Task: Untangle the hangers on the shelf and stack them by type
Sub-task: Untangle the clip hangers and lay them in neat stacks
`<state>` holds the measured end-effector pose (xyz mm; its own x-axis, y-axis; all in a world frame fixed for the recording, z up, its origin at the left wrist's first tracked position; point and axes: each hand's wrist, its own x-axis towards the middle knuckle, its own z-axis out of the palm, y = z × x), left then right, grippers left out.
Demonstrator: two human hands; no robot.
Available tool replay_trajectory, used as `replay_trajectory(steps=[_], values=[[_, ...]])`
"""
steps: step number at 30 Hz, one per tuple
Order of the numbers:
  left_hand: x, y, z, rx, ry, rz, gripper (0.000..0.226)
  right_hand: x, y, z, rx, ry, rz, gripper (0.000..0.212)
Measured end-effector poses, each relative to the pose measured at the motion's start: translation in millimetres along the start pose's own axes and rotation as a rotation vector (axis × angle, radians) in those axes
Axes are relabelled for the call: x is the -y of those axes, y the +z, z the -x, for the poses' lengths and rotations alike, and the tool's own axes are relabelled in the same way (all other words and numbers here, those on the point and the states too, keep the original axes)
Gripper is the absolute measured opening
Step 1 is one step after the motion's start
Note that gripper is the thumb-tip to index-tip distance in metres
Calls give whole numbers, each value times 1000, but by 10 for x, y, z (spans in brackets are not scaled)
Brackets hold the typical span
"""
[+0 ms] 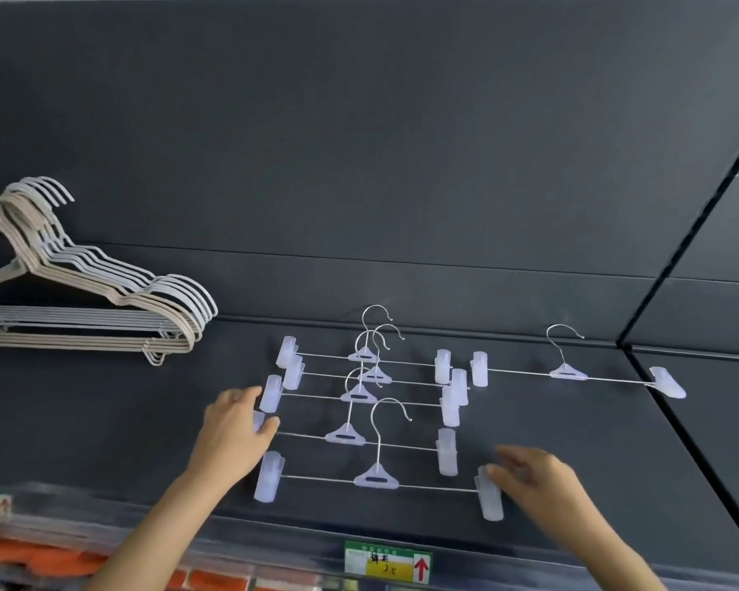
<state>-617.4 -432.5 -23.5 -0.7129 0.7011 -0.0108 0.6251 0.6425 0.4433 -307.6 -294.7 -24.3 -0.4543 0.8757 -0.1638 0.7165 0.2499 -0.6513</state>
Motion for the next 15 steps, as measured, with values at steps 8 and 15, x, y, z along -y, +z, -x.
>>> replay_trajectory(steps=[8, 15], values=[[22, 20, 168, 161, -14, 222, 57, 152, 345, 258, -83, -2, -19, 7], [135, 35, 163, 214, 15, 260, 66, 233, 384, 235, -104, 36, -95, 16]])
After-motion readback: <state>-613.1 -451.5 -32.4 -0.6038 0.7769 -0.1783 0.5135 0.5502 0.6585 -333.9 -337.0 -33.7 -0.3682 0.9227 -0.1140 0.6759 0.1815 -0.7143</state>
